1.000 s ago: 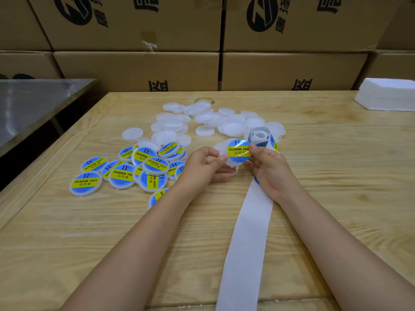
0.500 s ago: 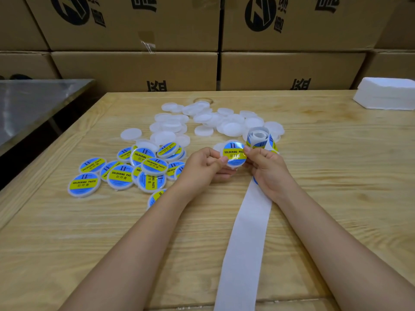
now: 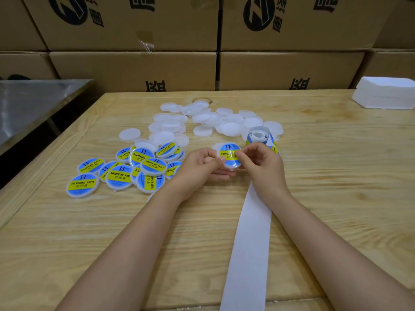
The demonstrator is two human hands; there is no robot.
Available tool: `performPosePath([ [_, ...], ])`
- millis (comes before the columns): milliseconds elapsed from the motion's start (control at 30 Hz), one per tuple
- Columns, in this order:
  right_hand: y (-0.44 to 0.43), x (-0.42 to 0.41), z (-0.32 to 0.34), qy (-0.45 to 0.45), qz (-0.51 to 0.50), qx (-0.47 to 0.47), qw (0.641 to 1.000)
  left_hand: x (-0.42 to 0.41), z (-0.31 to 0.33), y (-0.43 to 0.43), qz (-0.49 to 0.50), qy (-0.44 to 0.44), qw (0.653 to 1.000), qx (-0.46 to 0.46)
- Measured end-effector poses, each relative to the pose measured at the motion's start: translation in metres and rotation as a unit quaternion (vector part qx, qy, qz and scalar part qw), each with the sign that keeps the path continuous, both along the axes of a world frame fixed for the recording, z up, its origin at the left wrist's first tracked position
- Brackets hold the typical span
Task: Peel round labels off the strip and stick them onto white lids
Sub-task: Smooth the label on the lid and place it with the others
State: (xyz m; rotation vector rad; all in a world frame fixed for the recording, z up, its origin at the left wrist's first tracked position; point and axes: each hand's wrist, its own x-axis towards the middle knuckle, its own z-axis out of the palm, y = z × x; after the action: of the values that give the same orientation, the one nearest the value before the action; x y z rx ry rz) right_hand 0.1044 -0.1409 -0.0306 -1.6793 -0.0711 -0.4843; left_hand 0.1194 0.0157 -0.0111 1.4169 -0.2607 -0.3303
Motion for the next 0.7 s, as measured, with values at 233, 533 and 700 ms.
performPosePath([
  [233,0.0058,-0.0043,0.0032,-0.039,-0.038,-0.032,0.998,0.0011,0.0006,0.0028,-0.026,0.001,1.0,-0.01],
  [533,0.0075,-0.0016,0.003,-0.032,-0.065,0.0,0.997,-0.0013,-0.0045,-0.0006,-0.036,-0.058,0.998,0.016],
  [700,0.009,-0.0035,0.0023,-0.002,-0.103,-0.032,0.994,-0.004,-0.0079,-0.0055,-0.029,-0.086,0.995,0.036],
])
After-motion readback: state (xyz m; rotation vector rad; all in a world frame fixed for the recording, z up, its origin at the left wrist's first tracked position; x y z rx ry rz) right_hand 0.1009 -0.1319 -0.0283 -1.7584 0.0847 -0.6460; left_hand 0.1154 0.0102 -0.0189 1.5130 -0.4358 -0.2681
